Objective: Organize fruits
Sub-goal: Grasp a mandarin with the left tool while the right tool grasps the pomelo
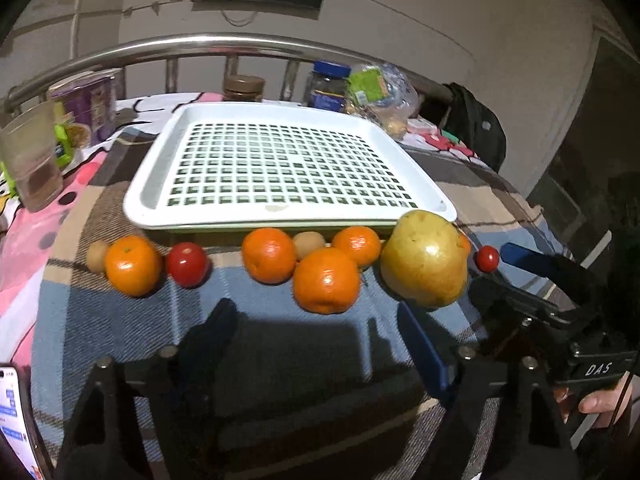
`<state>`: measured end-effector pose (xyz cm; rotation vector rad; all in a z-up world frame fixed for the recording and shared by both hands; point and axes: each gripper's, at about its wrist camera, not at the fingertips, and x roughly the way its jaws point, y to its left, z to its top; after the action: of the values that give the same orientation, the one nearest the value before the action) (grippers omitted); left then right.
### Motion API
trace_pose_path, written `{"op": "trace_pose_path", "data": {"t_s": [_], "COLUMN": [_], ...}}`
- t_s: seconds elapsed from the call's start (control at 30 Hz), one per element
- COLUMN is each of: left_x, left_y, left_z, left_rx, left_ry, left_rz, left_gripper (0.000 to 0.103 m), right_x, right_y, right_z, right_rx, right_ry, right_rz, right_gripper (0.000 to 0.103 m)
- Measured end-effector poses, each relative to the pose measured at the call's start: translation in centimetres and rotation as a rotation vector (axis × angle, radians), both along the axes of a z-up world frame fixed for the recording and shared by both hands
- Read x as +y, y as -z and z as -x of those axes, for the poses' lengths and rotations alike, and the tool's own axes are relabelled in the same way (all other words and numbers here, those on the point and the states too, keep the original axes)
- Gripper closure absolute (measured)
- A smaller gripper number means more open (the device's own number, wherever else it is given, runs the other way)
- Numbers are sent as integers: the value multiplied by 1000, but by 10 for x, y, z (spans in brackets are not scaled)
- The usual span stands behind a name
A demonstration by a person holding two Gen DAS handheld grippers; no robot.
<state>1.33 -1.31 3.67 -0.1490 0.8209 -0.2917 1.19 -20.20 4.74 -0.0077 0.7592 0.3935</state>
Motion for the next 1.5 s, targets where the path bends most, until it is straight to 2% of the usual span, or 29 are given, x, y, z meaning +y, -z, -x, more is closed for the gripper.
{"op": "trace_pose_path", "data": {"t_s": [0.1, 0.3, 0.6, 0.73, 1.1, 1.27, 1.4, 1.47, 1.5], "left_x": [-8, -17, -22, -20, -24, -25, -24, -24, -24], "left_y": [-1, 6, 17, 19, 17, 9, -1, -6, -7], "left_z": [-6, -21, -31, -34, -32, -27, -22, -21, -21], "left_rx": [-4, 27, 61, 69, 60, 37, 11, -4, -8], "left_ry": [8, 15, 9, 7, 11, 8, 8, 2, 0], "left_rz": [-22, -53, -80, -71, -97, -106, -103, -110, -111], "left_gripper": [26, 39, 56, 57, 61, 62, 62, 62, 62], "right_x": [2, 12, 20, 26, 24, 15, 10, 10, 9], "right_y": [3, 12, 18, 19, 18, 17, 7, 1, -1], "right_z": [-6, -14, -20, -21, -19, -17, -13, -11, -11], "right_rx": [15, 42, 50, 52, 53, 74, 58, 44, 42], "right_ry": [-9, -33, -54, -73, -66, -54, -48, -49, -54], "right_rz": [7, 62, 91, 86, 64, 6, -31, -40, -54], "right_gripper": [5, 14, 26, 36, 37, 38, 40, 51, 52]}}
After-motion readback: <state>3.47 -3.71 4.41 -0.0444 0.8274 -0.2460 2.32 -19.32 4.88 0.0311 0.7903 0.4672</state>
